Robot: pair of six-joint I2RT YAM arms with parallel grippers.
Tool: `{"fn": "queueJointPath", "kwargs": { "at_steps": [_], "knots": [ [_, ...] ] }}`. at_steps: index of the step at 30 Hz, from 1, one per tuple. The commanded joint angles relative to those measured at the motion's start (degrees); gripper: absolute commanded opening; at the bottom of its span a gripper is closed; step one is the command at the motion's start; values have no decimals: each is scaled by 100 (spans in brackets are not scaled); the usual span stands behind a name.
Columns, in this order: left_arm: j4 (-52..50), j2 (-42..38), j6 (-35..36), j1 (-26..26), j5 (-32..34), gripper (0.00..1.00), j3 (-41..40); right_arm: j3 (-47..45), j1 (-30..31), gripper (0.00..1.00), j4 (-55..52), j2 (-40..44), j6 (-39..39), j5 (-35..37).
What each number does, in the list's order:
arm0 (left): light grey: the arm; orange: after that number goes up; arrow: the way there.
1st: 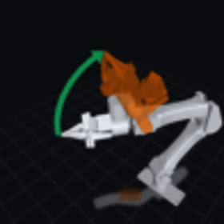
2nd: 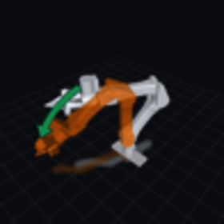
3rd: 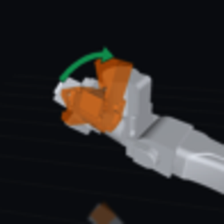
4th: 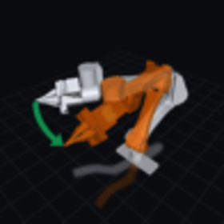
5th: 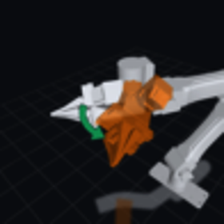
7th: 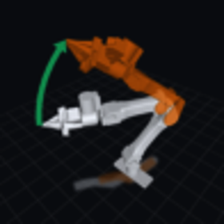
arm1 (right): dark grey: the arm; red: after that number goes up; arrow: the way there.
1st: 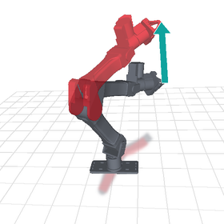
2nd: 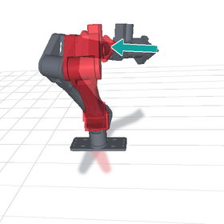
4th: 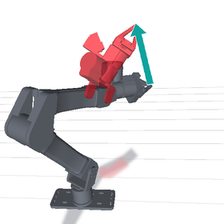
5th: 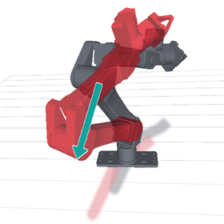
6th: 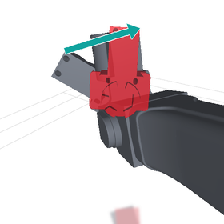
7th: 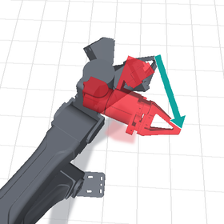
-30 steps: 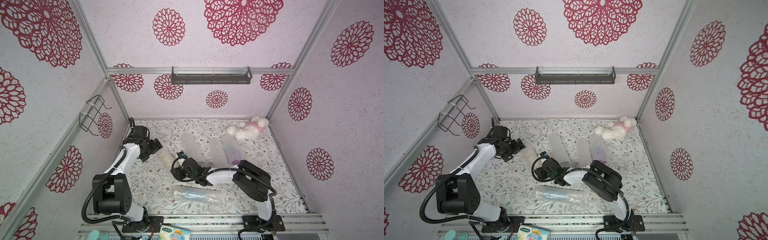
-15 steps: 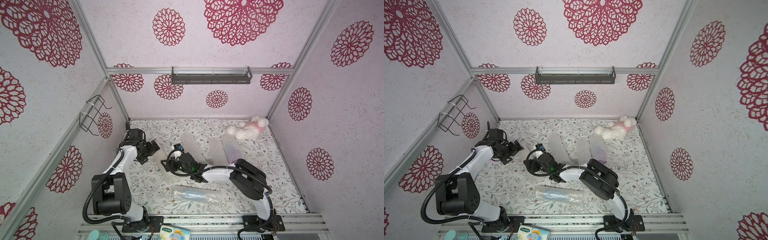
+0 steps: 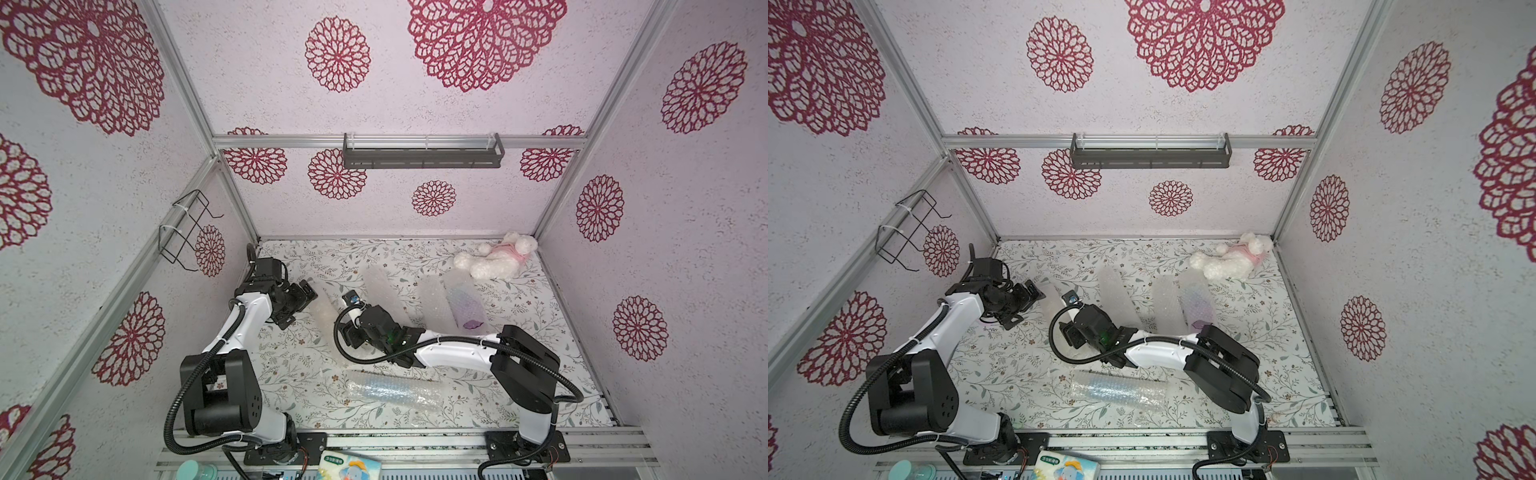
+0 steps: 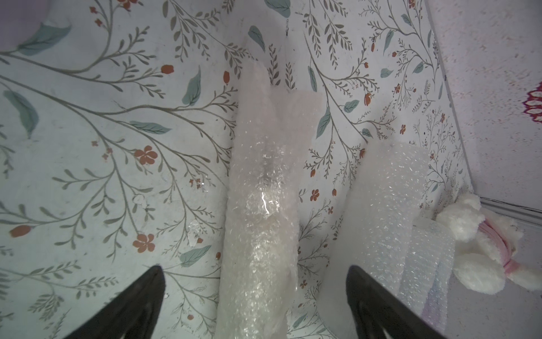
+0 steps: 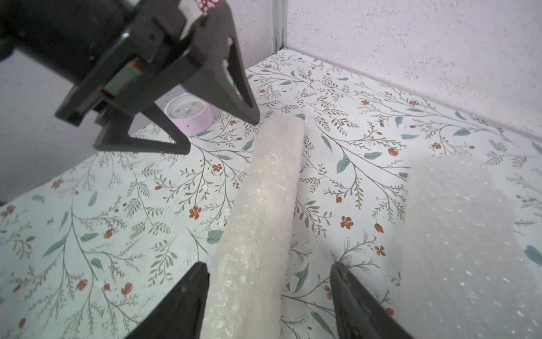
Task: Unwrap the vase from the bubble wrap
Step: Unwrap the bubble wrap at the center of the board.
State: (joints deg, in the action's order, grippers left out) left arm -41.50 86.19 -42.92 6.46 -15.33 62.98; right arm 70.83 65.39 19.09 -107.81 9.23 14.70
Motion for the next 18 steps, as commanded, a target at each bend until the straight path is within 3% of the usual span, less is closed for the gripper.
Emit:
{"fn": "queueJointPath", "kwargs": {
  "at_steps": [1,10,18],
  "knots": [
    [-111,55,-135,47,187,99,120,-28,242,67,-227,200,-904,244],
    [-37,205,-234,48,48,99,83,256,720,64,-281,-278,-1995,403],
    [44,275,-283,40,-110,99,48,617,743,58,-220,-895,-2390,758]
  ]
}}
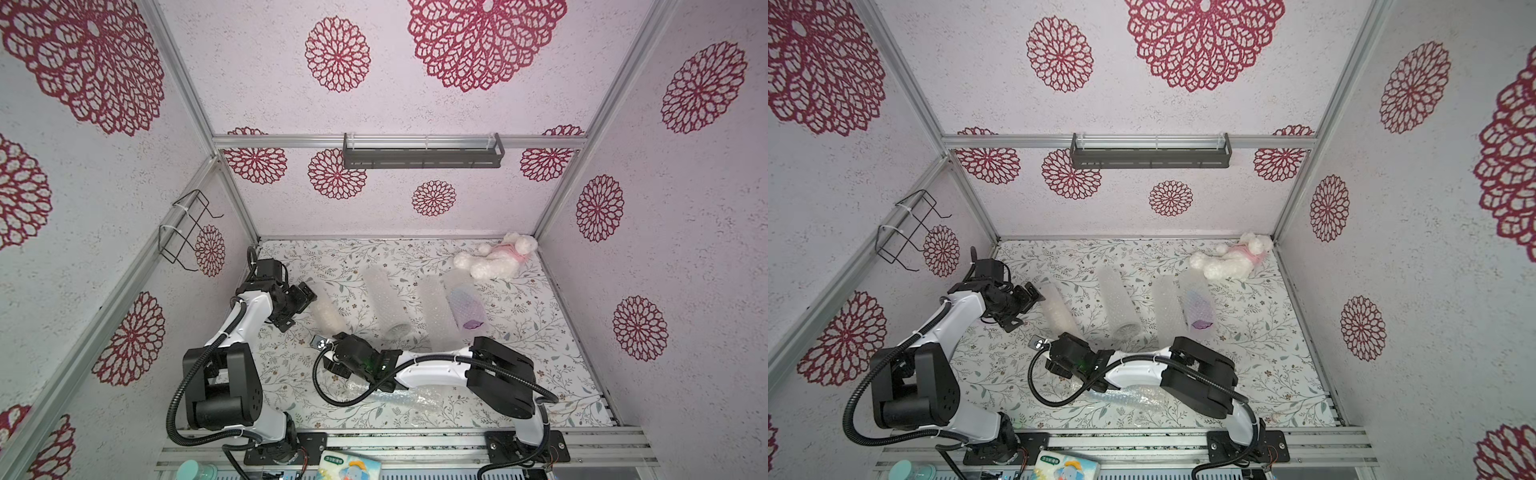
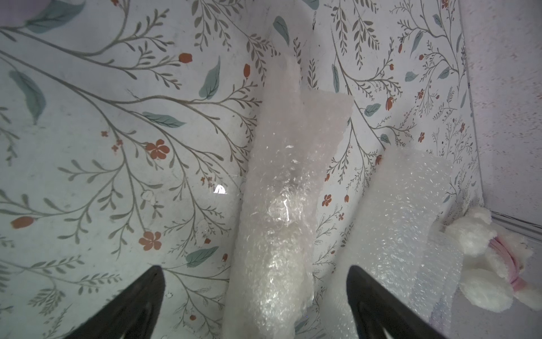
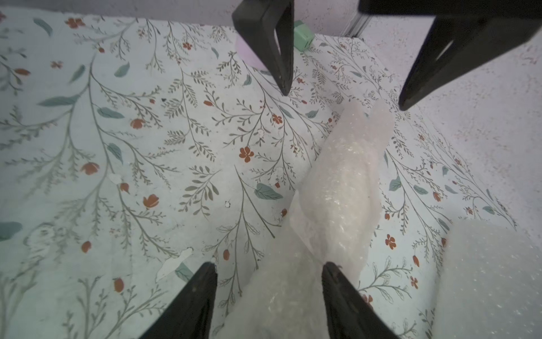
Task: Unwrap the vase from the bubble wrap
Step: Unwrap the bubble wrap at the center of the board.
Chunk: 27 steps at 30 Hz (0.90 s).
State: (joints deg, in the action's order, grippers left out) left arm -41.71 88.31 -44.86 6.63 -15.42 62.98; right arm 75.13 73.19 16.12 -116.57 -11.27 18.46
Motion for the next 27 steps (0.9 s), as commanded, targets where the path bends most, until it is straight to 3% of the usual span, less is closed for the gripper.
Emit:
{"fn": "queueJointPath", "kwargs": {
  "at_steps": [1,16,20,25,27],
  "knots": [
    [73,68,-93,23,-110,99,48,211,-56,58,113,-60,-396,439],
    [133,73,-124,13,-236,99,21,591,-221,49,683,-530,-916,748],
    [138,47,-135,13,-225,100,12,690,-235,36,670,-628,-964,638],
    [148,70,-137,12,-273,100,12,699,-237,4,669,-657,-1043,659],
    [170,80,-138,13,-281,100,12,696,-255,0,673,-640,-986,631]
  ]
}}
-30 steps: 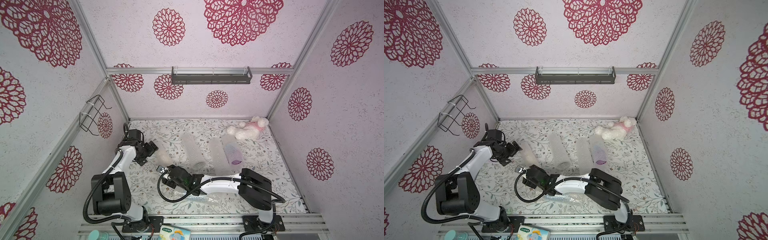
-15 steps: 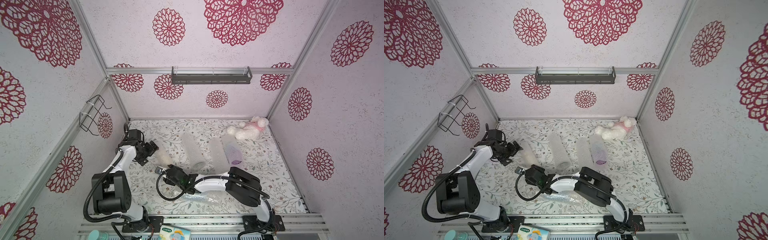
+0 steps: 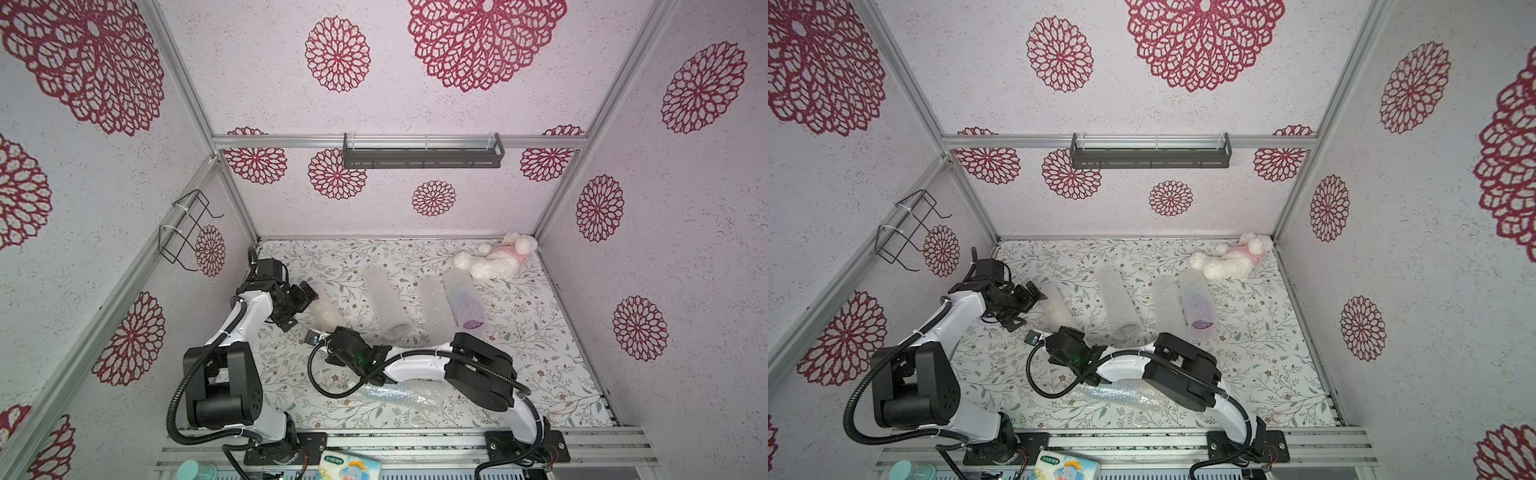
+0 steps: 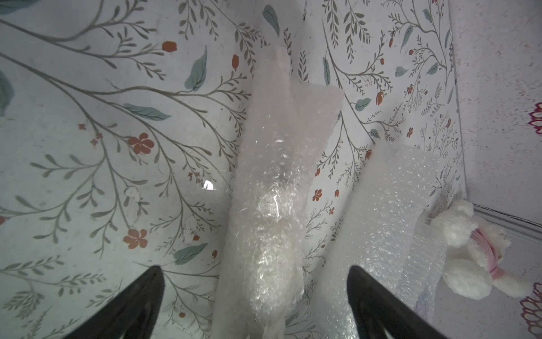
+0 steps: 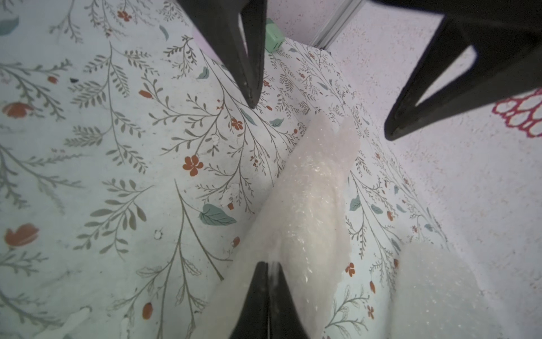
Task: Unwrap the vase from the bubble wrap
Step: Unwrap the bubble wrap at the center of the board.
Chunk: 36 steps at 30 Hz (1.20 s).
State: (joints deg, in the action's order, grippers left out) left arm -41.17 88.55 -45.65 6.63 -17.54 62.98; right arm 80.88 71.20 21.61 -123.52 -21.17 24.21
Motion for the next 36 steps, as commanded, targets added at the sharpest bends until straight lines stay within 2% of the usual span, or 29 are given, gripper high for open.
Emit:
{"fn": "queueJointPath", "kwargs": {
  "at_steps": [1,6,11,20,26,33,36],
  "knots": [
    [111,63,-58,11,-74,100,12,125,-75,0,132,80,37,20],
    [144,101,-64,4,-109,100,21,-66,-148,0,408,328,398,-230],
    [234,195,-63,-39,-214,100,26,-671,-432,0,1029,889,1418,-654],
    [250,696,-15,-267,-394,84,223,-1581,-949,0,2103,1526,3353,-1172],
    [204,778,15,-314,-324,84,250,-1671,-1081,0,2199,1490,3716,-1388],
    [196,769,97,-294,-405,86,330,-1737,-1108,0,2200,1541,3621,-1654],
    [197,686,117,-217,-420,86,350,-1784,-1115,27,2181,1647,3457,-1691]
  ]
}}
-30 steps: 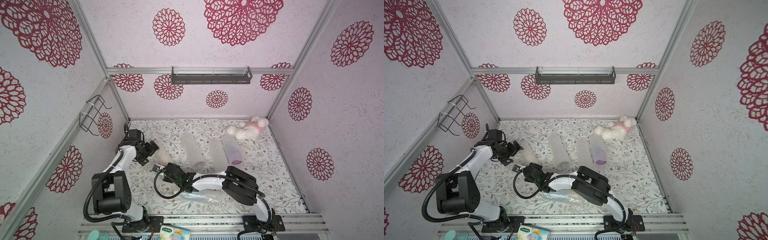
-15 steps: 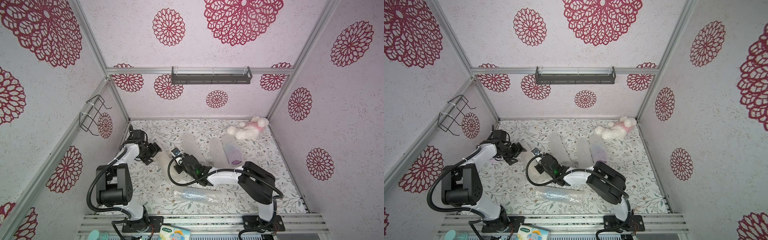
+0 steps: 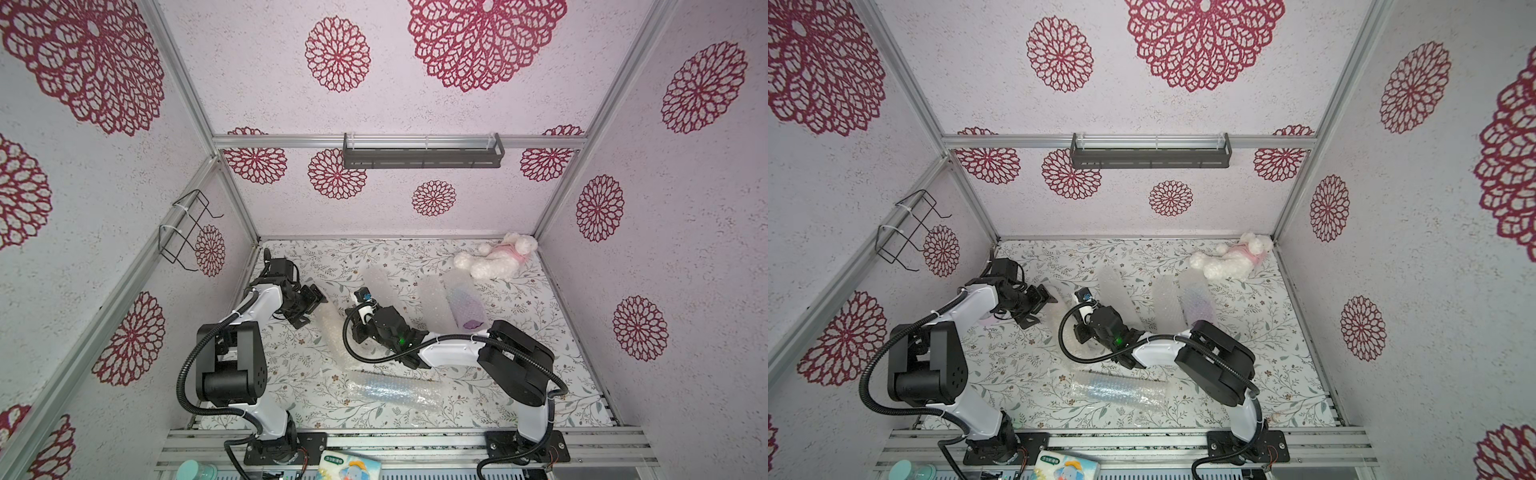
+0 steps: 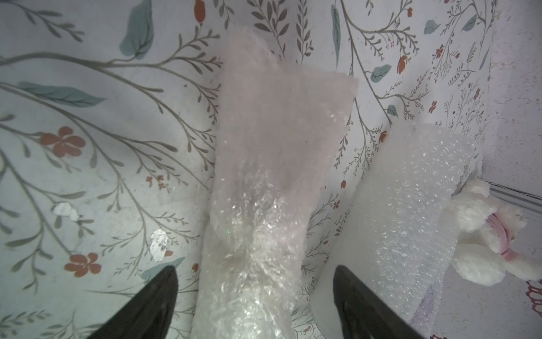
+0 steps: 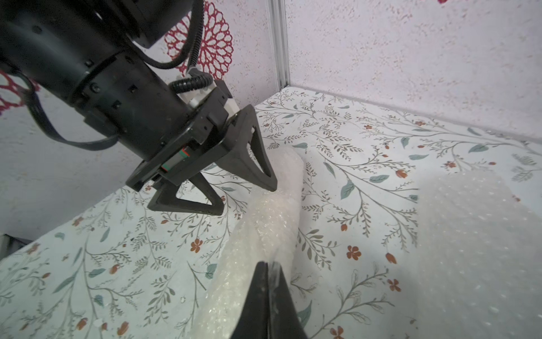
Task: Unwrap the vase from the bubble wrap
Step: Unwrap the bubble wrap at the center of the board.
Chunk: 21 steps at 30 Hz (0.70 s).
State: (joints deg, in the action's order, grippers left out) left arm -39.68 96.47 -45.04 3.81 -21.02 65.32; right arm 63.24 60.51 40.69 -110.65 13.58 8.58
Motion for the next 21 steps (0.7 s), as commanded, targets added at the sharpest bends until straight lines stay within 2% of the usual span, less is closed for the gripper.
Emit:
{"fn": "queueJointPath", "kwargs": {
  "at_steps": [1,2,4,7,10,14,18,21],
  "knots": [
    [45,-143,65,119,-78,87,121,-38,-42,37,258,418,-92,-149],
    [41,-186,58,180,-62,87,113,-45,-46,45,211,474,-177,-161],
    [-5,-245,56,325,6,87,99,-53,-41,54,89,600,-392,-222],
    [-49,-277,56,494,43,87,91,-127,-39,62,-61,811,-761,-322],
    [-106,-286,90,550,97,86,117,-26,-39,64,-452,873,-969,-389],
    [-143,-296,117,550,236,86,121,85,-24,66,-863,795,-878,-479],
    [-132,-244,136,575,243,85,108,135,115,67,-1234,699,-874,-269],
    [-65,-198,162,590,173,79,69,47,201,67,-1335,732,-918,-187]
  ]
}}
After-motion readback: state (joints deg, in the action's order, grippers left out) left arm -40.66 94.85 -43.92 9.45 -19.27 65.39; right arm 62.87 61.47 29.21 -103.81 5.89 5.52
